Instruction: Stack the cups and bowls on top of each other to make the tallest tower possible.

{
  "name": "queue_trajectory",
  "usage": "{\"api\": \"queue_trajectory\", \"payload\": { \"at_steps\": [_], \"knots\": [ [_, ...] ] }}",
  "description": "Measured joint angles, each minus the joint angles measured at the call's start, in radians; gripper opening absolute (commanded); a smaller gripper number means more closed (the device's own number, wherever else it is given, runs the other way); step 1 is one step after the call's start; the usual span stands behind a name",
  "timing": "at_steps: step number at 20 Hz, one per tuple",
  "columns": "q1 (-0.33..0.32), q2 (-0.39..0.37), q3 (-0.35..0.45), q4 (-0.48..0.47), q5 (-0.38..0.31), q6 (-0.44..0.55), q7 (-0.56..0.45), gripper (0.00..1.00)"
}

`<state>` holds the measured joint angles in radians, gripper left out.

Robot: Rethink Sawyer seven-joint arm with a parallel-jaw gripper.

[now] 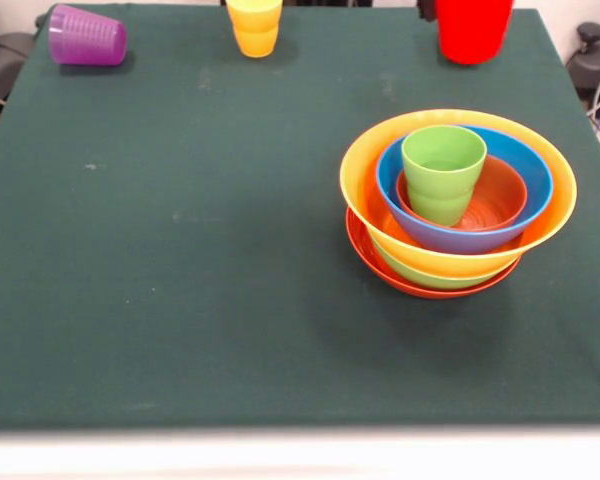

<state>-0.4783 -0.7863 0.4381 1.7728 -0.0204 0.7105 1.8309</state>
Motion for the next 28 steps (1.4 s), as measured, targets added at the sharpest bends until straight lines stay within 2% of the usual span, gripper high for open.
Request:
{"api": "queue_trajectory", "payload": {
  "at_steps": [13, 19, 28],
  "knots": [
    [-0.013, -0.003, 0.088, -0.15, -0.004, 0.189, 0.0, 0.0],
    [-0.013, 0.003, 0.102, -0.219, -0.015, 0.216, 0.0, 0.0],
    [-0.013, 0.039, 0.113, -0.33, -0.084, 0.216, 0.0, 0.0]
  ]
}}
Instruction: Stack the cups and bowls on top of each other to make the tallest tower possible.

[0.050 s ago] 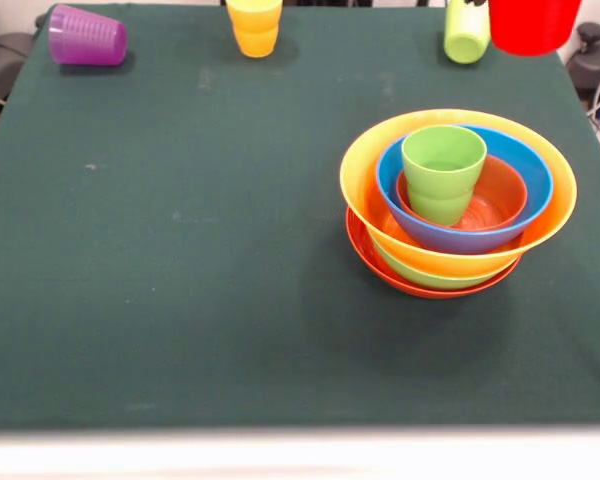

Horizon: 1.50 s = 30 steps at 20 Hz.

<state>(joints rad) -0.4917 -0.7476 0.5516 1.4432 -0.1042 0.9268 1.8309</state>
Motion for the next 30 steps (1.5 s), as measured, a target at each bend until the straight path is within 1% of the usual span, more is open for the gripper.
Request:
{"api": "queue_trajectory", "payload": {
  "at_steps": [2, 17, 18, 23, 30],
  "knots": [
    [-0.001, 0.016, 0.004, -0.03, -0.028, 0.0, 0.0, 0.0],
    [-0.005, 0.084, 0.008, -0.145, -0.119, 0.029, 0.0, 0.0],
    [-0.006, 0.096, 0.008, -0.155, -0.134, 0.037, 0.0, 0.0],
    [-0.014, 0.113, 0.009, -0.156, -0.16, 0.039, 0.0, 0.0],
    [-0.052, 0.136, 0.009, -0.152, -0.201, 0.039, 0.0, 0.0]
  ]
}}
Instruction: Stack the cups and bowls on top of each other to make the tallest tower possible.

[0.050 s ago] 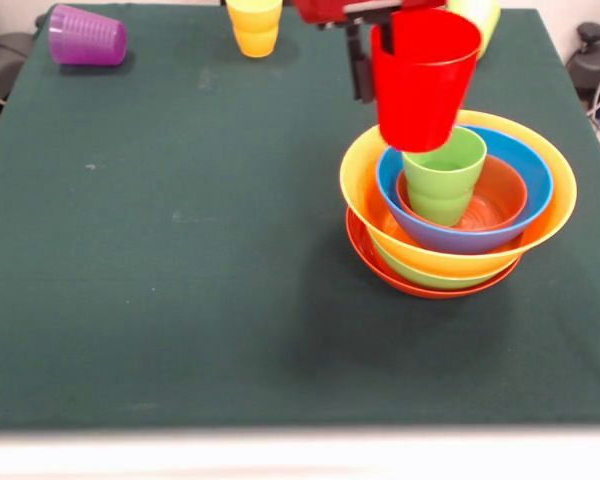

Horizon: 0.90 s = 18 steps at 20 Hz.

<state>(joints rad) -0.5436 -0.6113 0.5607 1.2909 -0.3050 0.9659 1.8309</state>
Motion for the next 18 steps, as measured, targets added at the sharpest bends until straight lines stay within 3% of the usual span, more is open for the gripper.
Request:
{"api": "queue_trajectory", "payload": {
  "at_steps": [18],
  "knots": [
    [-0.024, 0.006, 0.001, 0.04, -0.02, 0.0, 0.0, 0.0]
  ]
}}
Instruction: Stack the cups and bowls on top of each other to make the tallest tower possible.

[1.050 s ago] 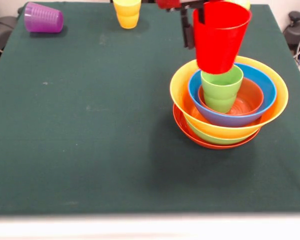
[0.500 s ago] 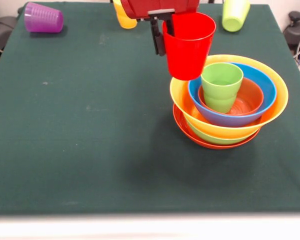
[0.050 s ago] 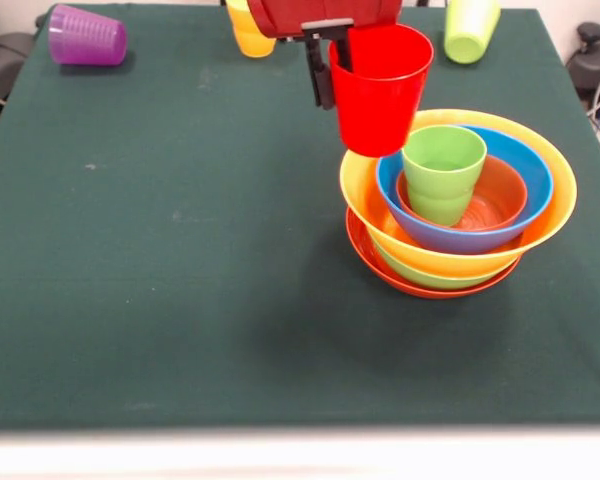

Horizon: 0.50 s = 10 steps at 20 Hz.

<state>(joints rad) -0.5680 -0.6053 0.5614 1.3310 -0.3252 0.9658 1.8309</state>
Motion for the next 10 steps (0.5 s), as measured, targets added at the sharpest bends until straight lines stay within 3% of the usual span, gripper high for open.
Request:
{"api": "queue_trajectory", "payload": {
  "at_steps": [10],
  "knots": [
    [0.004, -0.009, 0.0, 0.07, -0.002, 0.0, 0.0, 0.0]
  ]
}}
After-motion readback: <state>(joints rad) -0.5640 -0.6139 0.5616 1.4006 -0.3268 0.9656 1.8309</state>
